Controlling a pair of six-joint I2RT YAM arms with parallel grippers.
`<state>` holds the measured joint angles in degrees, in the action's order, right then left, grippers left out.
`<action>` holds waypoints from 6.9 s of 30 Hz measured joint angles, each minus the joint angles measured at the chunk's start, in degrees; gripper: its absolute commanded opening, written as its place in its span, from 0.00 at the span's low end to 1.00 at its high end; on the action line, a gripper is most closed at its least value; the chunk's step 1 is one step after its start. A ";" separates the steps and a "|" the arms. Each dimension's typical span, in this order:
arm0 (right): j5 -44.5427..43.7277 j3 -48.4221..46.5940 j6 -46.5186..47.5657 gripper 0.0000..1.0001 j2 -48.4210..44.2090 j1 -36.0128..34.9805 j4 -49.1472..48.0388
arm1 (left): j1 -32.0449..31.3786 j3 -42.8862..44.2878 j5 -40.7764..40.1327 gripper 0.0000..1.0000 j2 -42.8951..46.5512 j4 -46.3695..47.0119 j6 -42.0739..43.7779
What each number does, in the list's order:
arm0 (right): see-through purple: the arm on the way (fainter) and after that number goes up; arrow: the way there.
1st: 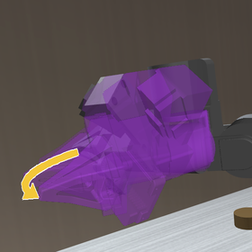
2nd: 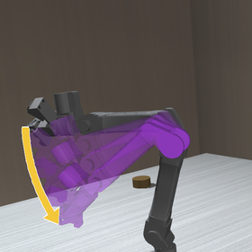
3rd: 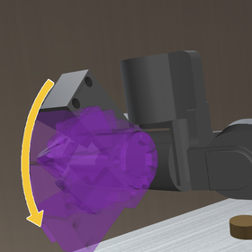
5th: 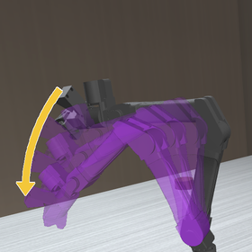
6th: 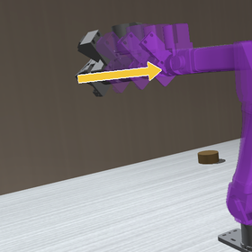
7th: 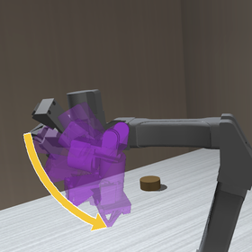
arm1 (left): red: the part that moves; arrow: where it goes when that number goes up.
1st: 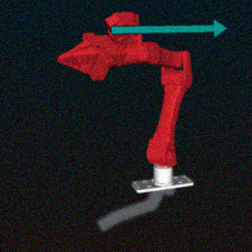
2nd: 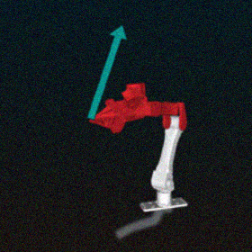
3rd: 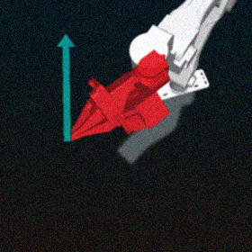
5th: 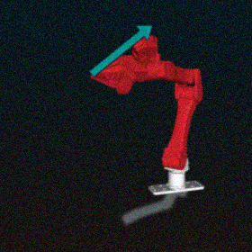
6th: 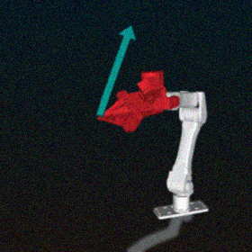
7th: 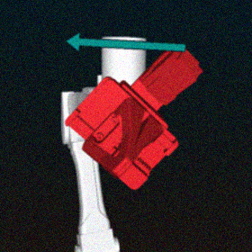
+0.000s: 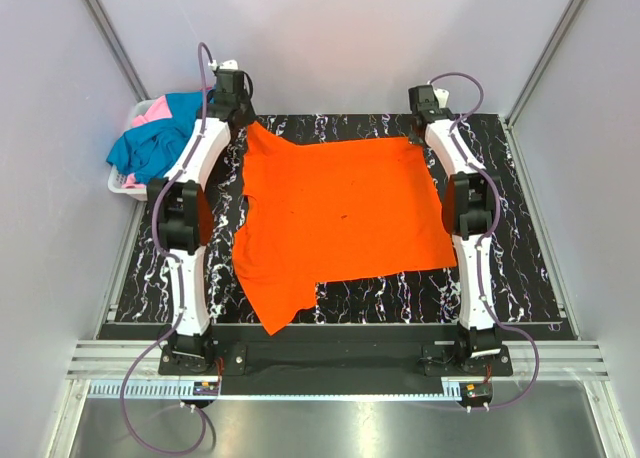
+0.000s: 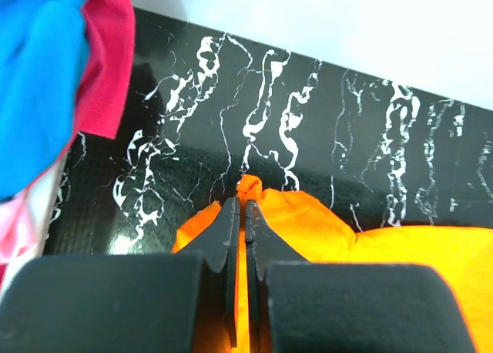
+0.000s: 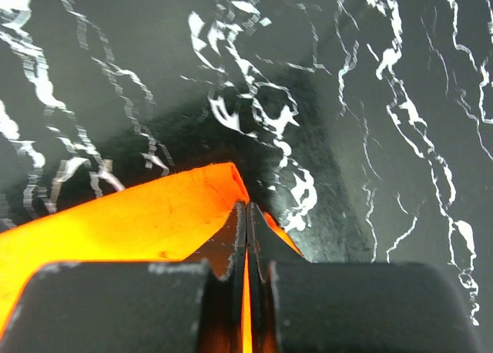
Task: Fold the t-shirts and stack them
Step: Fold the tshirt
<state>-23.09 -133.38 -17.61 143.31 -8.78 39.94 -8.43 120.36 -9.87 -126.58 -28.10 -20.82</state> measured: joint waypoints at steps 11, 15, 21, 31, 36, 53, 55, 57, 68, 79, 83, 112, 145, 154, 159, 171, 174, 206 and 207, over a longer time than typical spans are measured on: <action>-1.97 9.97 -3.15 0.00 -5.84 1.25 0.96 | -1.40 -10.71 -0.81 0.00 10.03 0.33 0.02; -2.78 13.92 -3.76 0.00 -10.32 1.25 0.96 | -2.60 -15.02 -1.88 0.00 13.46 0.24 0.00; -2.82 20.22 -4.31 0.00 -16.11 1.29 0.31 | -4.52 -20.63 -3.61 0.00 18.60 -0.55 -0.44; -2.78 28.24 -6.23 0.00 -20.48 1.29 0.46 | -7.56 -29.20 -7.67 0.00 26.93 -2.64 -1.79; -2.69 31.06 -8.63 0.00 -22.18 1.29 1.44 | -8.33 -33.68 -8.72 0.00 30.49 -2.99 -2.84; 0.15 35.06 -21.46 0.20 -32.22 0.79 14.78 | -15.87 -52.41 -12.81 0.55 39.23 -11.26 -18.43; -0.24 35.19 -22.49 0.20 -33.88 0.72 15.61 | -16.02 -52.41 -13.86 0.58 39.65 -12.37 -19.87; -0.63 35.74 -23.52 0.21 -35.34 0.59 15.74 | -16.00 -52.37 -14.95 0.58 40.35 -13.05 -21.07; 7.34 34.27 -19.06 0.18 -29.07 0.15 12.63 | -15.85 -42.75 -11.23 0.58 33.64 -12.63 -19.89; 19.47 24.41 -13.38 0.33 -18.10 0.15 11.50 | -13.44 -26.58 -0.57 0.53 18.58 -11.39 -18.45; 22.45 24.35 -12.81 0.40 -16.04 0.15 12.02 | -12.98 -24.44 0.68 0.52 14.10 -13.16 -18.47; 20.28 -14.43 -14.88 0.33 10.01 9.62 31.01 | -8.59 -22.34 2.19 0.51 11.34 -17.94 -14.64; 23.28 -14.97 -15.10 0.29 10.51 12.70 30.86 | -3.26 -1.90 23.43 0.19 -10.93 -7.21 -22.10; 23.26 -14.97 -14.99 0.28 10.51 12.70 30.86 | -3.10 -4.61 22.99 0.00 -10.91 -5.22 -22.12; 23.17 -14.95 -15.06 0.26 10.51 12.70 30.88 | -2.05 -9.07 20.94 0.00 -8.44 -5.75 -21.18; 23.47 -14.88 -16.22 0.02 10.51 13.07 30.56 | 0.92 -10.84 18.88 0.06 4.04 -5.55 -18.62; 23.80 -14.88 -16.65 0.00 10.51 13.42 30.36 | 1.36 -11.41 19.10 0.37 4.26 -5.25 -17.66; 23.23 -14.78 -17.16 0.00 10.56 17.84 28.41 | -5.01 -4.42 29.09 0.49 -11.61 -4.52 -21.27; 23.58 -14.67 -17.16 0.00 10.51 17.94 28.35 | -5.55 -3.91 29.03 0.49 -12.09 -4.28 -21.44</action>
<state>0.49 -148.05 -34.76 153.82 9.17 68.29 -13.98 116.44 19.16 -138.67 -32.38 -42.26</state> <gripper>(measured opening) 0.011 0.483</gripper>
